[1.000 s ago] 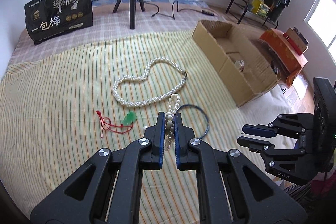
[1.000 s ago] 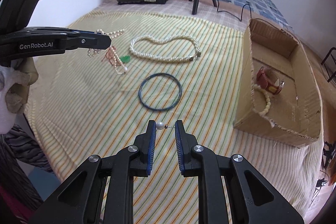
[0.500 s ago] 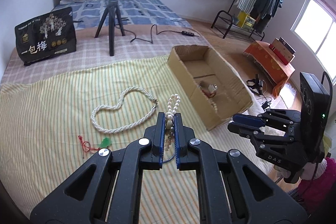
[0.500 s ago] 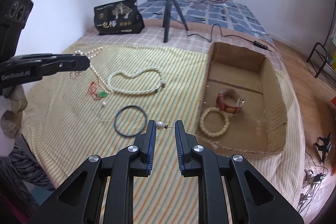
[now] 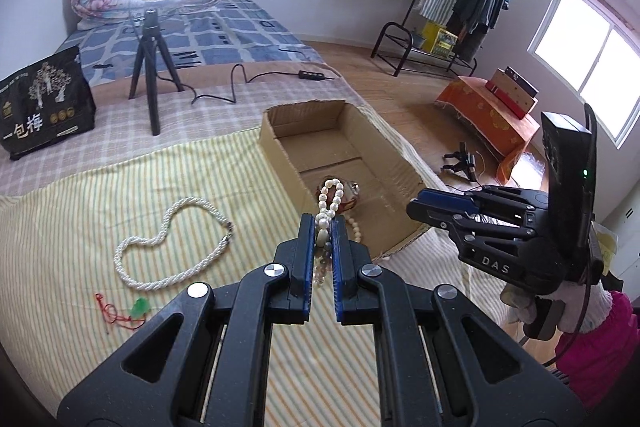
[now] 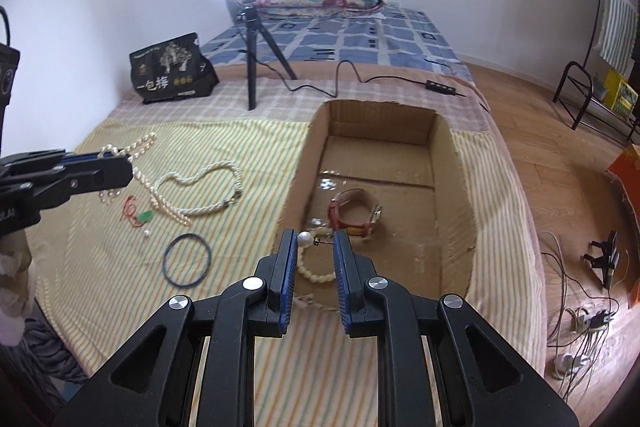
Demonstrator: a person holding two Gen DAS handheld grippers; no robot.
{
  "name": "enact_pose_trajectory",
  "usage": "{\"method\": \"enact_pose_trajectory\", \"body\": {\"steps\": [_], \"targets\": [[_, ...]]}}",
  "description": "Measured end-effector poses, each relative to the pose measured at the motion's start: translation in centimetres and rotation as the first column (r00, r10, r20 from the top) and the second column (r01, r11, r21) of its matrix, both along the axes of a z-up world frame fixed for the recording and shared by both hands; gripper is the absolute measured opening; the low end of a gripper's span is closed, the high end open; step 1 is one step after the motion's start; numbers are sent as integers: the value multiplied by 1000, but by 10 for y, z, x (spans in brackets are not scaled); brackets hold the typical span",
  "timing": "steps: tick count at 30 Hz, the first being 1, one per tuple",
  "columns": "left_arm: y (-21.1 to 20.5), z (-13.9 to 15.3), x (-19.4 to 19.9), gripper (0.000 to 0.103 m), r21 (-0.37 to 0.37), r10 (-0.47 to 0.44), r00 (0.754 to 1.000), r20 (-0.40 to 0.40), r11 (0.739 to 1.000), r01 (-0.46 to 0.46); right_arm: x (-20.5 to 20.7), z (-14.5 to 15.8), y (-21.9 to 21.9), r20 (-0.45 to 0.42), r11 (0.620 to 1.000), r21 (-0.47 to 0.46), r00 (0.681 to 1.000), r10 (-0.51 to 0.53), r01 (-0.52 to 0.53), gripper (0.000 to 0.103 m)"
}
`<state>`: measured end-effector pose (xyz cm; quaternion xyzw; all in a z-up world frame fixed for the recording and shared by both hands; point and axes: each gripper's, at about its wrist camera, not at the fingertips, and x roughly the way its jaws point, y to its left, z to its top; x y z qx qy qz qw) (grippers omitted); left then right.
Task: Organize jewelry
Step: 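Carry earring and pearl strand into the box and open both tools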
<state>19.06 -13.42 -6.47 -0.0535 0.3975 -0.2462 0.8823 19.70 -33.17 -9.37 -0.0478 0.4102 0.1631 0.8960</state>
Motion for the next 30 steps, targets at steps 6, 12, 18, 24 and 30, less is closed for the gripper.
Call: {"method": "enact_pose_trajectory", "body": {"steps": [6,12,18,24,30], "targets": [[-25,1,7,6,-9,-23,1000,7,1000,23,20,3,-18,13,1000,-4,1000,-27,27,16],[-51,0,17,6,-18,-48,999,13,999,49,44,4,-33,18,999,8,999,-42,42,16],[-75,-7,25,6,-14,-69,998,10,997,70,67,0,-40,21,999,0,999,-41,41,16],[-91,-19,31,6,-2,-78,997,-8,997,78,92,-2,-45,19,999,-5,999,-36,36,16],[-107,-31,33,6,12,-101,995,-22,995,101,117,-7,-42,7,1000,-14,1000,-27,27,16]]}}
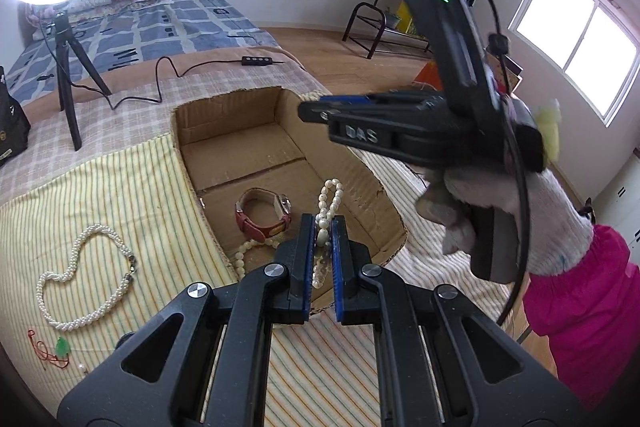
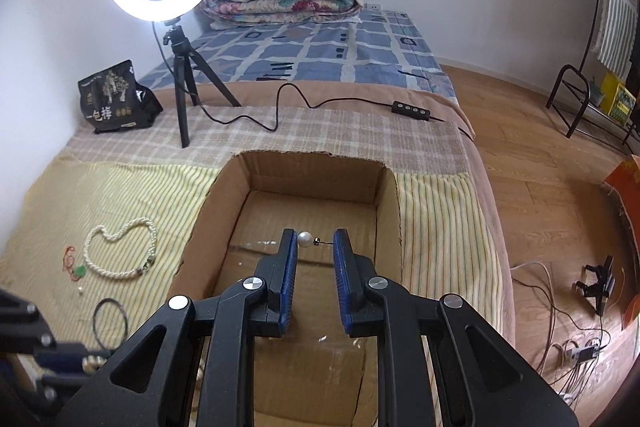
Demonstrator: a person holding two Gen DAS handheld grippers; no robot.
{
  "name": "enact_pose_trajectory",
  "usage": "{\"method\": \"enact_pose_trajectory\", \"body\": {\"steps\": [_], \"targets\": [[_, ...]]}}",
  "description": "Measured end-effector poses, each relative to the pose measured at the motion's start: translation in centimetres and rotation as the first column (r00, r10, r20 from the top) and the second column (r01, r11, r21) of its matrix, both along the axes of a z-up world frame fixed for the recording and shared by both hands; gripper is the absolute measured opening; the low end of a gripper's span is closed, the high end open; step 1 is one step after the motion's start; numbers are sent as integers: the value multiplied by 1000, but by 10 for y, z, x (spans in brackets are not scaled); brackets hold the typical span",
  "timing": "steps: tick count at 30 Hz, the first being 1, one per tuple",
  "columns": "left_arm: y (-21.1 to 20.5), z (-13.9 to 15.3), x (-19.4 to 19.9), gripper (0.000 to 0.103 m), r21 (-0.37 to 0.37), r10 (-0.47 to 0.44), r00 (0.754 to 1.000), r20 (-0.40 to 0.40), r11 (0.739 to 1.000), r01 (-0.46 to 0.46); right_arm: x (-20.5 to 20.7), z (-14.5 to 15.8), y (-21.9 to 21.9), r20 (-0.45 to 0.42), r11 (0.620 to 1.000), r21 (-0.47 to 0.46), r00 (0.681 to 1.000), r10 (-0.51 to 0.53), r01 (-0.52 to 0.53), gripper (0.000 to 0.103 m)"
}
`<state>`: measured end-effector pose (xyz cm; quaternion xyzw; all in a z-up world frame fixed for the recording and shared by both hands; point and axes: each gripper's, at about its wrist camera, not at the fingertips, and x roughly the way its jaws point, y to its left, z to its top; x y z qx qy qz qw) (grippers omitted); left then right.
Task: Organize jewelry
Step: 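Carry earring and pearl strand into the box and open both tools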
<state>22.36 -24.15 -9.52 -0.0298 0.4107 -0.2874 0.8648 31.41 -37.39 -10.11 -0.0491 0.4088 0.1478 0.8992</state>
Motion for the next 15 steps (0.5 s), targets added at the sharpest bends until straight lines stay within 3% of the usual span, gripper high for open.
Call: {"method": "enact_pose_trajectory", "body": {"steps": [12,15], "targets": [[-12,-15,5,6,34,-15,1000,-8,999,15,25,-13,0,-18,1000,11,1000,-10,10,17],[-13,-14,5,8,40,-15,1000,-4,999,16,25,-13,1,-15,1000,-1,1000,-20,20,28]]}}
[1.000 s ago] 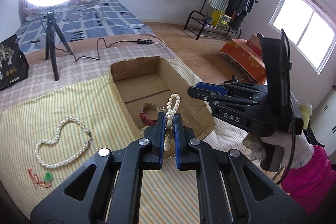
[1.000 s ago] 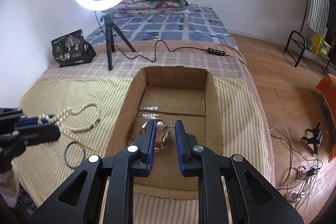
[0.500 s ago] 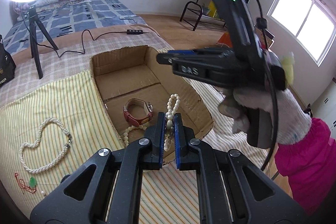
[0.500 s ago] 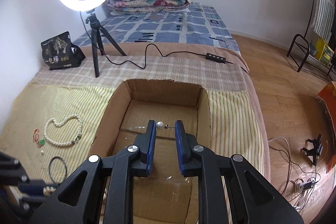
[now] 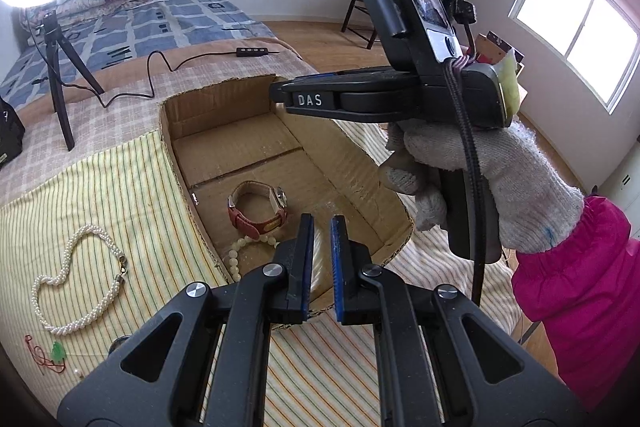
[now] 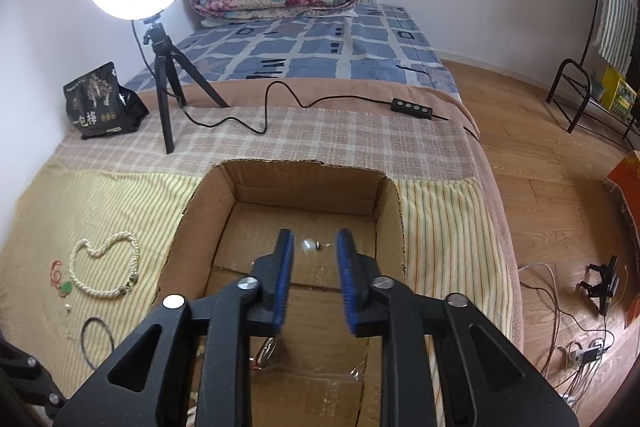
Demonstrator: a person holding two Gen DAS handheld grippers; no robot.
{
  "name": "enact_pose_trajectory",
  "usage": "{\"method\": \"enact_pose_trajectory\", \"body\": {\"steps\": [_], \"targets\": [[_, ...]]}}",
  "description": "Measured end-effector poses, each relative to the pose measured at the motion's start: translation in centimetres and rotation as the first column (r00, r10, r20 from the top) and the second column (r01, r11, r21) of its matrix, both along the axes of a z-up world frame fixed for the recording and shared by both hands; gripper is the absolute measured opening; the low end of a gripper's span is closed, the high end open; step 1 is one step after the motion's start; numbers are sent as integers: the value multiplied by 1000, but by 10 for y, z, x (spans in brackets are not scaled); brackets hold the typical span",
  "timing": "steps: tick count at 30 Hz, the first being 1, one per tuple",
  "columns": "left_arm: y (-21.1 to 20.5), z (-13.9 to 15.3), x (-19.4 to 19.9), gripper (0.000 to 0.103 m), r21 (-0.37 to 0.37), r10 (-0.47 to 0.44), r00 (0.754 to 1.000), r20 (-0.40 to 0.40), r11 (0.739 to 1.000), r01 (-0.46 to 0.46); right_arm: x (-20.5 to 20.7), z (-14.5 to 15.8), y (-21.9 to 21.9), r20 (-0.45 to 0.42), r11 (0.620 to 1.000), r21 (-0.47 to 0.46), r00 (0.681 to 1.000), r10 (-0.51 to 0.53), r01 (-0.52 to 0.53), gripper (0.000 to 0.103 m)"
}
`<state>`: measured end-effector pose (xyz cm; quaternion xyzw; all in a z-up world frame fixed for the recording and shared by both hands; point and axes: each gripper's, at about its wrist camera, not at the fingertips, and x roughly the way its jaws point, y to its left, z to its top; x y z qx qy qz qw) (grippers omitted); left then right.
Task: Organize jewelry
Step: 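Carry earring and pearl strand into the box and open both tools, then withdraw both open tools from the box back over the sheet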
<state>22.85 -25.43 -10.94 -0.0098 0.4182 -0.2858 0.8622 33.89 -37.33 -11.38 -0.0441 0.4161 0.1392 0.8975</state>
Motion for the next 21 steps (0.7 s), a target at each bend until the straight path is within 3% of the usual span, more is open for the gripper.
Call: {"method": "enact_pose_trajectory", "body": {"steps": [1,2,3,21], "targets": [[0,0,-1,13,3,1,1000,1,1000,-1,-1,1,0,4,1000,-1,1000,0,0,34],[0,1,-3,27,2,2,1000,4,1000,-2,-1,1,1,6,1000,-2,1000,-1,1,39],[1,2,-4,34,0,4,1000,8,1000,-4,-1,2,1,11,1000,-4,1000,-4,4,40],[31,26,-20,34,-25,29,999,34,999,-28,-28,28,12,42,999,-20,999,-27,27,43]]}}
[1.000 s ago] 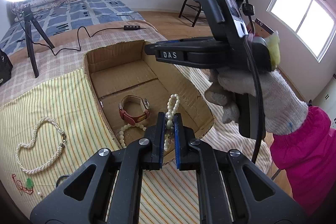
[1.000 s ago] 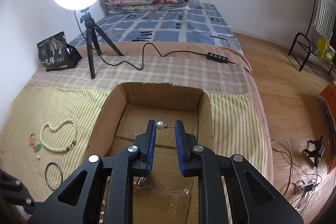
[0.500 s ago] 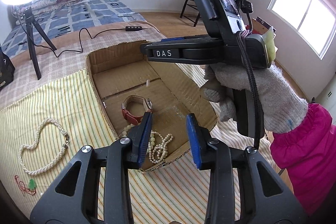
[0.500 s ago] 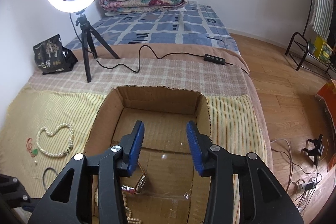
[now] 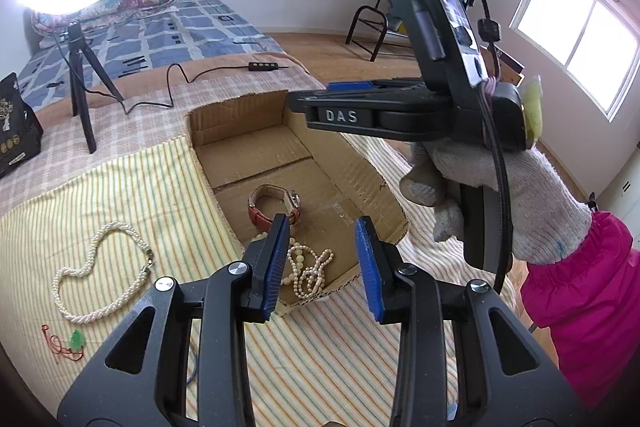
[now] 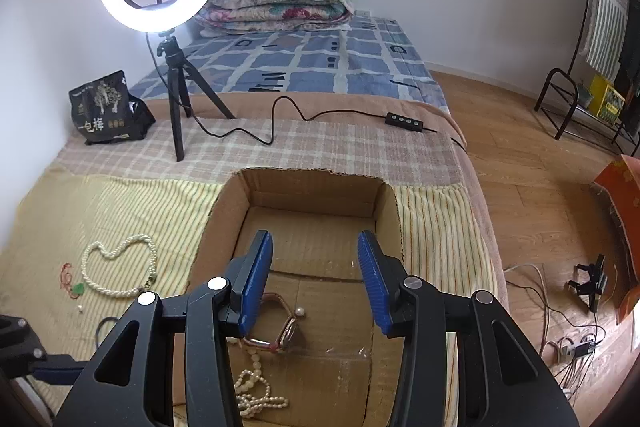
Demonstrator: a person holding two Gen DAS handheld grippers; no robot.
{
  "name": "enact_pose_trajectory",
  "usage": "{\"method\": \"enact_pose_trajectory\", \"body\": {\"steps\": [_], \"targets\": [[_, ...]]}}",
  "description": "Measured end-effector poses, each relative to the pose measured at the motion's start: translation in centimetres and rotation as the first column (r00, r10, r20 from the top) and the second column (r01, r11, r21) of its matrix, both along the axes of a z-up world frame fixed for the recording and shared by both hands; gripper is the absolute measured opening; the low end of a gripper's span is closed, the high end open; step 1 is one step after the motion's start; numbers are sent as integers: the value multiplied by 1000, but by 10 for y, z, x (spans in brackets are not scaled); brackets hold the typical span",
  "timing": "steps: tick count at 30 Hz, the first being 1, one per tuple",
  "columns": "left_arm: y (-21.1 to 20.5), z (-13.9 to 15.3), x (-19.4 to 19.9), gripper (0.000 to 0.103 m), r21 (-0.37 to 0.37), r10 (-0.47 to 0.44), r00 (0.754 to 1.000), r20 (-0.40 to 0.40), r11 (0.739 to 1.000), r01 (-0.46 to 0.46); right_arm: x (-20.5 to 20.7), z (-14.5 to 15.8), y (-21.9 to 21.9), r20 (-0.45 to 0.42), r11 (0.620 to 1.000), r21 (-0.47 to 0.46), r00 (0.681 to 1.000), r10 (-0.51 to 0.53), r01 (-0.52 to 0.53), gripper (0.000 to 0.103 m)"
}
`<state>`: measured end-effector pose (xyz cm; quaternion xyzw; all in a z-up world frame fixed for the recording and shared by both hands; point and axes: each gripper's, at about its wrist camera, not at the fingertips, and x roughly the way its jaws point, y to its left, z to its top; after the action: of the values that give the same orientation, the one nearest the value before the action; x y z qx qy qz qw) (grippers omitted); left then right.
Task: Organize jewelry
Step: 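Withdraw both open tools from the box back over the sheet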
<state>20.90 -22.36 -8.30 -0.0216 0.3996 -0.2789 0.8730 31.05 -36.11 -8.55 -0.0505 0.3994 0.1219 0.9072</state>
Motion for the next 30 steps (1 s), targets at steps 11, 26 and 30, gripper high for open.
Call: {"method": "enact_pose_trajectory", "body": {"steps": [11,26,30], "targets": [[36,23,-19,34,-17,31,999,37,999,-30,-32,24,18,28,1000,-20,1000,-11,12,45],[139,32,-29,34,-5,172,984,50,985,-172,-91,28,61,54,1000,1,999,-4,4,74],[166,29,-29,34,0,205,978,41,979,-205,-104,26,75,57,1000,-10,998,6,-5,78]]}}
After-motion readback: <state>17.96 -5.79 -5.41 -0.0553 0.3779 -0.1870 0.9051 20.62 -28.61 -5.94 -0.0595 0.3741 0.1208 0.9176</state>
